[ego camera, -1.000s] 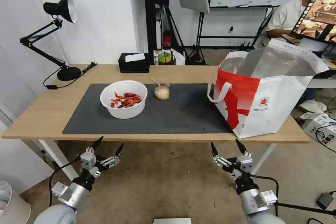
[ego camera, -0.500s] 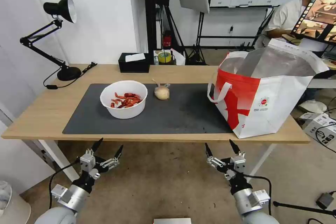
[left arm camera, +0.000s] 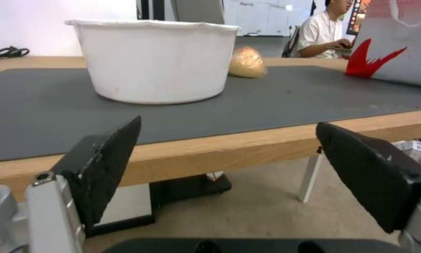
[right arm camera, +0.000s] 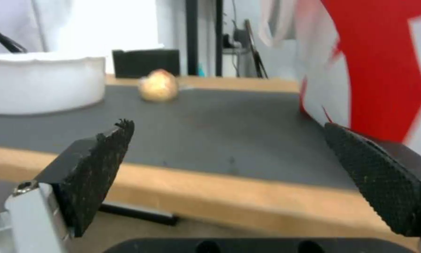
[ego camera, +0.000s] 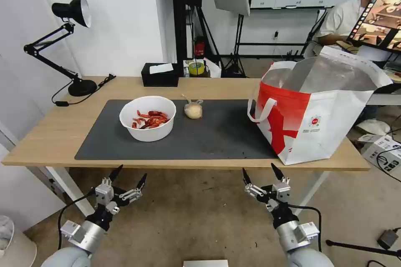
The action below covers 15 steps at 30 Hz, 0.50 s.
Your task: Pick up the trash from the table and place it into the takeout bag.
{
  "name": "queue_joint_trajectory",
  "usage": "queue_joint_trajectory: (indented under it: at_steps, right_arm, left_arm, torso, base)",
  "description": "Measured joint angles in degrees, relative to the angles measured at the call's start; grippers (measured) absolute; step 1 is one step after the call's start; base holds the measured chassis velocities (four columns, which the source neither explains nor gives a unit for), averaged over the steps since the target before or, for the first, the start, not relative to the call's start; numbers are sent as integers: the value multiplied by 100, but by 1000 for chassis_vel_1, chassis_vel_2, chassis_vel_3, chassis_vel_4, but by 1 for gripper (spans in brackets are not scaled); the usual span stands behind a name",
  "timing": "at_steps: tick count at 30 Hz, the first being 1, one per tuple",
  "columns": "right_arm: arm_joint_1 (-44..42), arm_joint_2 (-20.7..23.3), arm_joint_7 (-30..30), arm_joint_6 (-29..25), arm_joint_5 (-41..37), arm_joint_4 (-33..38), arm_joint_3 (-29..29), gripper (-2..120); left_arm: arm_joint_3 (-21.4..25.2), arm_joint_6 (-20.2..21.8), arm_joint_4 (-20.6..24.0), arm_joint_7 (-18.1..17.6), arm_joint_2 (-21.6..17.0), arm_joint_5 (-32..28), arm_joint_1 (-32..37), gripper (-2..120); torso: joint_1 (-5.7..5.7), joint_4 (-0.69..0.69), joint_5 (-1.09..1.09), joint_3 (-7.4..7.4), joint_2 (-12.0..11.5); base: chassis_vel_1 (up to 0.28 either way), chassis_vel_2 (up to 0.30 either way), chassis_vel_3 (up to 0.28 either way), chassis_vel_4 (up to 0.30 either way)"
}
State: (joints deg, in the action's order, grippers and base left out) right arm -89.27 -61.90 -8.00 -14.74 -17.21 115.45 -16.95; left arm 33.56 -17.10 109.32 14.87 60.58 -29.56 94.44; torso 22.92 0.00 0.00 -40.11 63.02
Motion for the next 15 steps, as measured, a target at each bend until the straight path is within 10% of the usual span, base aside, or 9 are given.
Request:
queue_joint_trajectory:
  at_steps: [15]
  right_arm:
    - [2021,837,240,766,-1135,-161,917,100]
  left_arm:
    - [5,-6,9,11,-54,-8,-20,100]
  torso:
    - [0,-2,0,0,0]
  base:
    - [0,0,0,0]
